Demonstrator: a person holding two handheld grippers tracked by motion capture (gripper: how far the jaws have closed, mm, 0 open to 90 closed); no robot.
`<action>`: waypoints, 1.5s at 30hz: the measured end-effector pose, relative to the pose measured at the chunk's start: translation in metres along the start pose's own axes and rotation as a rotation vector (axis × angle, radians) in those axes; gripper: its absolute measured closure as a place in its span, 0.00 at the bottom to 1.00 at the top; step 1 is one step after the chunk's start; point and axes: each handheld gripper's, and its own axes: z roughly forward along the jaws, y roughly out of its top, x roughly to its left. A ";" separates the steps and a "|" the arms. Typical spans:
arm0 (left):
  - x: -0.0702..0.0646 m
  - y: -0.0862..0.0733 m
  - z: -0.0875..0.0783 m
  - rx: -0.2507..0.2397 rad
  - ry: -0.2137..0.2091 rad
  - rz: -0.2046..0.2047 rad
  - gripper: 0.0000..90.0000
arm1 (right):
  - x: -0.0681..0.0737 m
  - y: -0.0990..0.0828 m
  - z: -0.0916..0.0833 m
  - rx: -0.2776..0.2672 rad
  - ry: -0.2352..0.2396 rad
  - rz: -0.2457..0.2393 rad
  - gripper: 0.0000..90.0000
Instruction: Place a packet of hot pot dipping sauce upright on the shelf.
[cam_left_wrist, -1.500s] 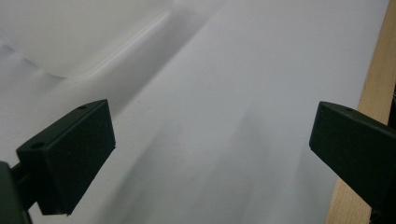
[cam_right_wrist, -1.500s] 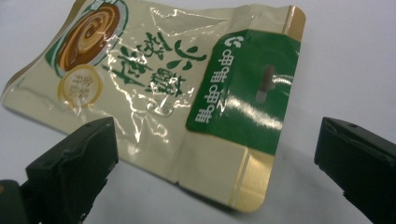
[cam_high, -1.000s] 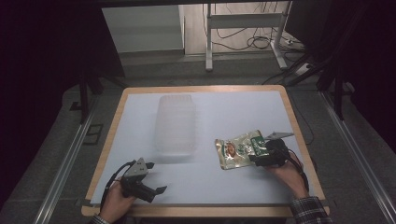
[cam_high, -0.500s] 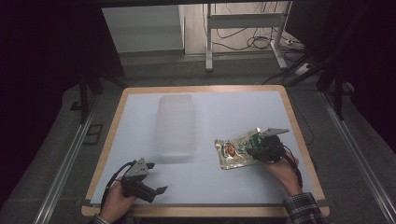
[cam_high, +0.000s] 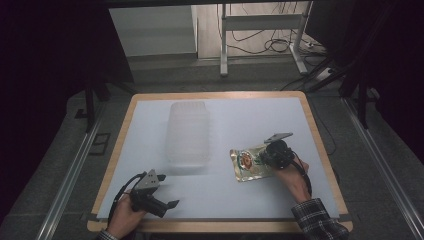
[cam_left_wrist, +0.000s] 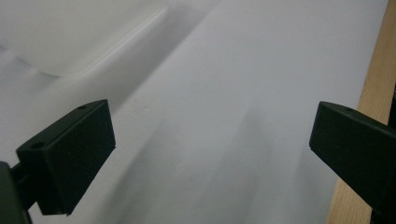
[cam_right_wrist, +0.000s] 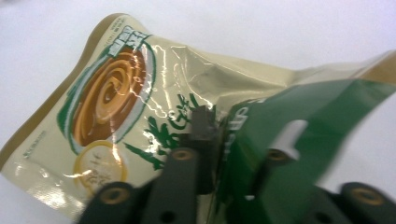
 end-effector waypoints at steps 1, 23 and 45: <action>0.000 0.000 0.000 0.000 0.000 0.000 0.00 | 0.000 0.000 0.000 0.000 0.000 0.000 0.96; 0.000 0.000 -0.001 0.001 0.022 0.004 0.00 | 0.007 0.019 -0.040 -0.097 0.109 -0.038 0.99; 0.001 0.000 -0.001 0.002 0.024 0.007 0.00 | 0.026 0.059 -0.082 -0.176 0.145 -0.145 1.00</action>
